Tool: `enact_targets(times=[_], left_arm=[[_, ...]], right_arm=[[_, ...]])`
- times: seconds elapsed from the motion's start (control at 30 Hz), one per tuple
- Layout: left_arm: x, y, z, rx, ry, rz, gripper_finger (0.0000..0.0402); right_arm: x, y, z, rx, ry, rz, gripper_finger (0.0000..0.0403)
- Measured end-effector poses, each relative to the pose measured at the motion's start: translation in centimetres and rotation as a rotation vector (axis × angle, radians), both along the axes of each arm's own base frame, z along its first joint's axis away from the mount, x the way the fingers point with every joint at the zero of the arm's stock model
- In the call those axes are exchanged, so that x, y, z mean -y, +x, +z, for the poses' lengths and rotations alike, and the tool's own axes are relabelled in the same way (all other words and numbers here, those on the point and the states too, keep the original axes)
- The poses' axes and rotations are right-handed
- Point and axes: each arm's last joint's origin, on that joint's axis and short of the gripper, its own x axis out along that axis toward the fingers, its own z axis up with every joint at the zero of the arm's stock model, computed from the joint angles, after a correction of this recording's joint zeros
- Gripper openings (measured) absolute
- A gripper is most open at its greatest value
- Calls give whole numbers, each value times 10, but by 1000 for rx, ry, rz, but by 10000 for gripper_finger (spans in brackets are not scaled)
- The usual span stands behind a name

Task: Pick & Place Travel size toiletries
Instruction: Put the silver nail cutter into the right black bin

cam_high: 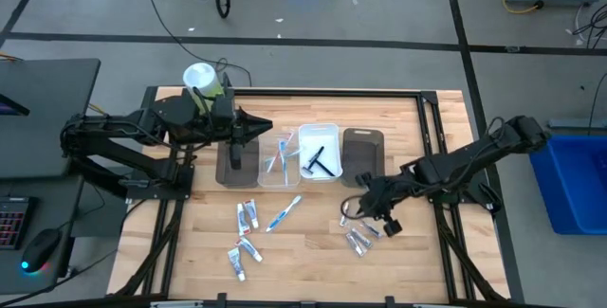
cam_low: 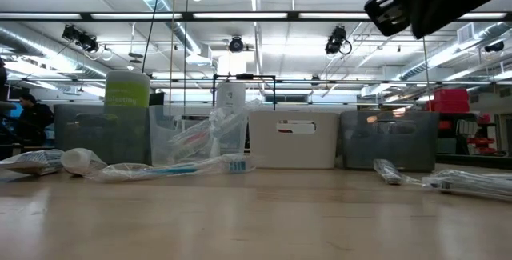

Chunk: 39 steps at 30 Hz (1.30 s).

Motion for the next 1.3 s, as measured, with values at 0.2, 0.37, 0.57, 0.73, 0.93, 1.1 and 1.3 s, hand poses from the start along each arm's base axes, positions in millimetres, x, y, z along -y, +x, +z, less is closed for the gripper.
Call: enact_targets(times=[0.2,0.37,0.57,0.73,0.93,1.1,1.3], left_arm=[[0,0,0,1,0,0,41],[0,0,0,0,0,0,41],[0,0,0,1,0,0,41],[0,0,0,1,-1,0,41],[0,0,0,1,-1,0,41],[0,0,0,1,-1,0,41],[0,0,0,1,-1,0,41]], right_arm=[[-12,-4,-4,-28,3,31,44],[-12,-2,-6,-5,-52,29,48],[-5,3,-5,35,-116,55,86],[6,7,-5,57,-156,76,148],[23,16,-7,34,-176,19,197],[26,33,-2,27,-213,54,203],[25,50,-5,-25,-204,127,198]])
